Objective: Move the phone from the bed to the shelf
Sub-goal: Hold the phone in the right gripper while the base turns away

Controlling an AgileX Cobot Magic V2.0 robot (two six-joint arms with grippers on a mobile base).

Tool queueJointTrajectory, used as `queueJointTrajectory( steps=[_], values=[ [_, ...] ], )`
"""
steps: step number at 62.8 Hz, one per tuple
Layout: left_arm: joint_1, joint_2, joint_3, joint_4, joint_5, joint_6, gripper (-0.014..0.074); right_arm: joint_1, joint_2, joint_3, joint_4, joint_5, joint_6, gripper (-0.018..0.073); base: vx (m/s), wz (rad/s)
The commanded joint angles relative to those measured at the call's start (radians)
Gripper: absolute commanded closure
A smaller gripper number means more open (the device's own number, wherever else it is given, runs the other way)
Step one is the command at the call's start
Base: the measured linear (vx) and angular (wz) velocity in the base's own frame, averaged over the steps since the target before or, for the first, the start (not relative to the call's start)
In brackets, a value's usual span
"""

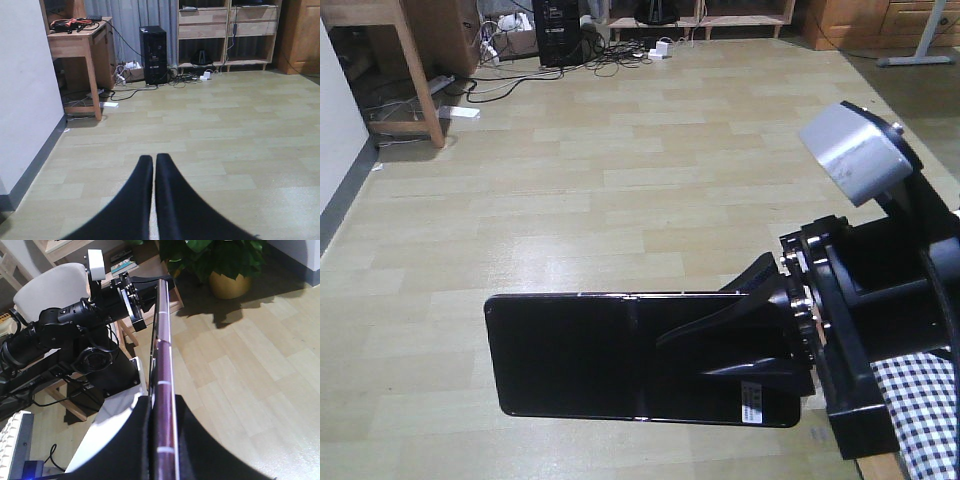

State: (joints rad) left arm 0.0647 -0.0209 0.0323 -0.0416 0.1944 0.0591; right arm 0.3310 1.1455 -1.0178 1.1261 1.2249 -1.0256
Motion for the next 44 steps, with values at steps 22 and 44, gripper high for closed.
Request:
queueJointTrajectory(
  steps=[22, 44],
  values=[
    [-0.003, -0.007, 0.007, -0.009, -0.072, 0.0, 0.0595, 0.0, -0.022, -0.026, 0.09, 0.062, -0.008, 0.0561, 0.17, -0.04],
    [-0.003, -0.007, 0.007, -0.009, -0.072, 0.0, 0.0595, 0.0, -0.022, -0.026, 0.09, 0.062, -0.008, 0.0561, 0.23, -0.06]
  ],
)
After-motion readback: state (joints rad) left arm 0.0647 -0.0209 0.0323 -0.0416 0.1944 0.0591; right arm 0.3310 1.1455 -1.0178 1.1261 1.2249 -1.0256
